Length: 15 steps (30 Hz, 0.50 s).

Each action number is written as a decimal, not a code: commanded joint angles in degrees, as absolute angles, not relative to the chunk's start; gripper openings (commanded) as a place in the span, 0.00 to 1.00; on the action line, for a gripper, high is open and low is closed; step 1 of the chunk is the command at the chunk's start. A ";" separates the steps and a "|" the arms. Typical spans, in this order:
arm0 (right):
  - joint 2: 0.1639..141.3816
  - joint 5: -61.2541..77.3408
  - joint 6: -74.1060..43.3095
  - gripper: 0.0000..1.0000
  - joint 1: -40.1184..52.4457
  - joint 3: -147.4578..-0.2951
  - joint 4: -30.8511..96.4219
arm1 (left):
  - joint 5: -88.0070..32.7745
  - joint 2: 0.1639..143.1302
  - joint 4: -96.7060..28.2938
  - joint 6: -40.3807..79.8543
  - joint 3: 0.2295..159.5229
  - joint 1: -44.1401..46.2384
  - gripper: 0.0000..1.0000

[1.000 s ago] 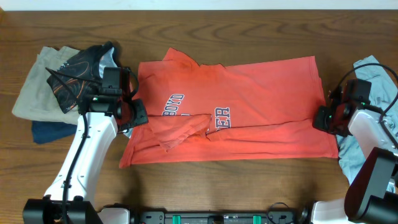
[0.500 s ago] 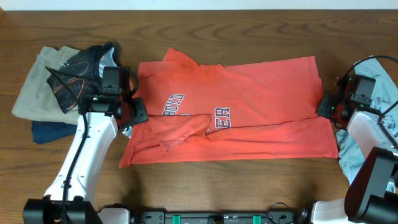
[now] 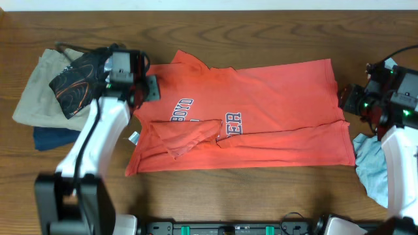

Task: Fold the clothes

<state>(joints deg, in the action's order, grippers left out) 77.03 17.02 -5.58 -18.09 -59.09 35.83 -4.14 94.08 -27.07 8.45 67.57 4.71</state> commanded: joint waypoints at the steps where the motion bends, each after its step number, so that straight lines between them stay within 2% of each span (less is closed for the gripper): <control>1: 76.07 24.80 -5.04 0.51 -17.93 -59.29 38.22 | -5.02 100.79 -26.92 6.70 74.91 4.75 0.51; 15: 76.03 28.51 -3.51 0.56 -17.82 -59.27 45.19 | -15.03 128.11 -26.52 5.82 104.07 5.43 0.52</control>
